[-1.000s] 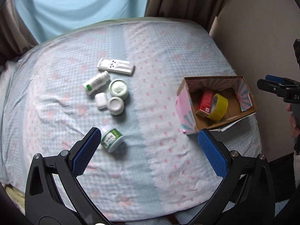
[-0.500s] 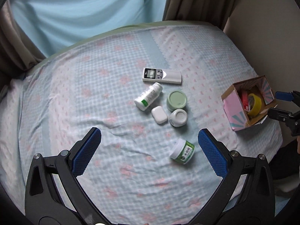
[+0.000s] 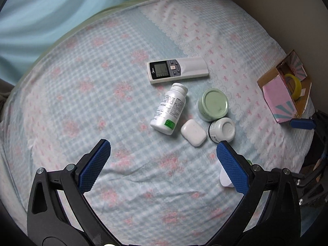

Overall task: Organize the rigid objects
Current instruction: 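Move both tools to the white pill bottle and white jar lid, then grasp the white pill bottle with the left gripper while the right grasps the white jar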

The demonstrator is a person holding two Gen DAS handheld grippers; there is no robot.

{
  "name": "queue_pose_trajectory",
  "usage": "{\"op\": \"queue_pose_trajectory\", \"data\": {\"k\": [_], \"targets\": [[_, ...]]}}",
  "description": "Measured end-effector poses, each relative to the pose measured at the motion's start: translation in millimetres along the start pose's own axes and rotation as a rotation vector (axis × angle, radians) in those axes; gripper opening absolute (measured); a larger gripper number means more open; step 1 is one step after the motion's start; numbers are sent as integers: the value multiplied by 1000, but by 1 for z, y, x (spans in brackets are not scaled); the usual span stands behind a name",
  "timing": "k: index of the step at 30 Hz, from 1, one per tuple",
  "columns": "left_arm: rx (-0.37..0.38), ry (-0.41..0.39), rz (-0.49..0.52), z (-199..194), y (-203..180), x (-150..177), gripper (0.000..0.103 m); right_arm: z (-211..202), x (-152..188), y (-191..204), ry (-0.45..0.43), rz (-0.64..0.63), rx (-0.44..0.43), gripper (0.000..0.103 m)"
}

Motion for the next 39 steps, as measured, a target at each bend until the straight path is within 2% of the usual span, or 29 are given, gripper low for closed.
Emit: {"op": "queue_pose_trajectory", "data": {"k": [5,10,13,16,19,20,23,27,29,31,35,39], "targets": [[22,52,13,51,4,-11,103,38,-7,8,51,-41,26,103],[67,93,-24,97,3,-18,102,80,-15,9,97,-49,41,103],[56,115,16,119,-5,-18,98,102,-14,7,129,-57,55,96],[69,127,34,136,-12,-17,97,117,-12,8,150,-82,62,95],[66,138,48,153,-16,-16,97,130,-12,8,167,-108,59,90],[70,139,44,156,-16,-15,97,134,-12,8,175,-112,61,87],[73,142,27,162,-14,-12,94,143,-16,7,179,-128,63,86],[65,157,38,168,-10,-8,82,150,-22,8,169,-140,50,84],[69,178,31,173,-7,-1,78,154,-22,8,176,-143,43,71],[69,185,36,177,-9,3,73,157,-23,6,184,-136,35,69],[50,192,67,180,-14,6,69,163,-24,1,191,-117,33,55],[43,214,88,186,-17,-4,69,164,-29,-8,201,-95,21,52]]}}
Point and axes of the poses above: each gripper's, at about its wrist camera, not at the fingertips, and z roughly the way its jaws point, y to its left, x to its underside, the point moved 4 cm from there along z, roughly the way its jaws point, and after that the axes turned 8 degrees about -y, right-handed, at the moved point
